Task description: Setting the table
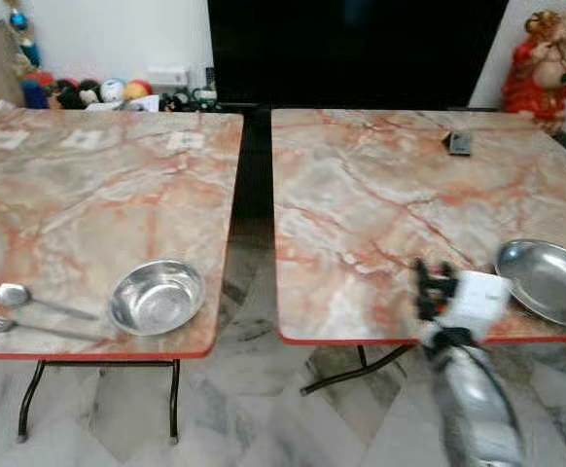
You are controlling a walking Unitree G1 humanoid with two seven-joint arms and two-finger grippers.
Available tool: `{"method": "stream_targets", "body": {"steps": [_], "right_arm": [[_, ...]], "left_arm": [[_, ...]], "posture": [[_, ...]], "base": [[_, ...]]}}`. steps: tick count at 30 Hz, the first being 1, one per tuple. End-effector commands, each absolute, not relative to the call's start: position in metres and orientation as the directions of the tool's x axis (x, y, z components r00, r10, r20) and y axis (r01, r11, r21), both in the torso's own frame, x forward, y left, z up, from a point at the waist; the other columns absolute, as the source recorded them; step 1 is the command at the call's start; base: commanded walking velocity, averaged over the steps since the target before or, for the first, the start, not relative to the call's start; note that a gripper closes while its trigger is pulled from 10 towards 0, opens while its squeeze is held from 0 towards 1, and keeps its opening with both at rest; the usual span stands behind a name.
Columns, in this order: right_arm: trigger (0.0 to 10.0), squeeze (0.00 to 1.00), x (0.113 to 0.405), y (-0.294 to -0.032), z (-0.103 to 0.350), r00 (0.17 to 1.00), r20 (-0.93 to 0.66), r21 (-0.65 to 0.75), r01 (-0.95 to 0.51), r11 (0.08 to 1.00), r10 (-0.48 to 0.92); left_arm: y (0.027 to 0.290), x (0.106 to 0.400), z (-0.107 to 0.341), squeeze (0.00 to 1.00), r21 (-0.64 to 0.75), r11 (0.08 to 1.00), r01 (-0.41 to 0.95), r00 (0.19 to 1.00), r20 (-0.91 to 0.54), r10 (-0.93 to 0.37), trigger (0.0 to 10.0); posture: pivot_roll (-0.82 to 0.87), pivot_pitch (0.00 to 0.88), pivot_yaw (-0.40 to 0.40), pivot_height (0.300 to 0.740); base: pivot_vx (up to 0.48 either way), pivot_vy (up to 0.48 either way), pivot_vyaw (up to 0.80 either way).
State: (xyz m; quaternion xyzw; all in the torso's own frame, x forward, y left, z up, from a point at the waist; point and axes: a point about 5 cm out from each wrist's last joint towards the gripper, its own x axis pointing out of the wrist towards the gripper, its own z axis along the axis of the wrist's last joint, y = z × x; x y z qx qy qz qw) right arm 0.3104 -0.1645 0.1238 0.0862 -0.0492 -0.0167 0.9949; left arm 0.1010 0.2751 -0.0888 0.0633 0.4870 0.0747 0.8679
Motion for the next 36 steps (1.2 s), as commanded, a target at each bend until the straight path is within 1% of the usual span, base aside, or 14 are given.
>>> {"method": "stream_targets", "body": {"steps": [1,16,21,31,36], "right_arm": [[10.0,0.0,0.31,-0.174,0.126,0.993,0.097,0.167,0.055,0.984,-0.072],[10.0,0.0,0.314,-0.168,0.128,0.993,0.1,0.184,0.038,0.982,-0.057],[10.0,0.0,0.315,-0.167,0.129,0.993,0.101,0.188,0.037,0.981,-0.057],[10.0,0.0,0.314,-0.163,0.128,0.994,0.095,0.199,0.033,0.979,-0.053],[10.0,0.0,0.309,-0.167,0.125,0.993,0.064,0.235,0.084,0.968,-0.102]], "left_arm": [[0.271,0.094,-0.093,0.0,0.17,0.983,-0.076,0.49,-0.852,0.185,10.0],[0.268,0.1,-0.092,0.0,0.166,0.984,-0.067,0.499,-0.848,0.177,10.0],[0.267,0.102,-0.092,0.0,0.165,0.984,-0.064,0.502,-0.847,0.175,10.0],[0.268,0.106,-0.091,0.0,0.166,0.984,-0.067,0.512,-0.841,0.176,10.0],[0.269,0.106,-0.09,0.0,0.169,0.983,-0.067,0.509,-0.842,0.18,10.0]], "posture": [[-0.03,0.057,-0.003,0.74],[-0.02,0.039,-0.002,0.74],[-0.02,0.032,-0.003,0.74],[-0.01,0.057,-0.007,0.74],[-0.01,0.071,-0.004,0.74]], "base": [[0.0,0.48,0.0],[0.0,0.48,0.0],[0.0,0.345,0.0],[0.0,0.0,0.0],[0.0,0.0,0.0]]}}
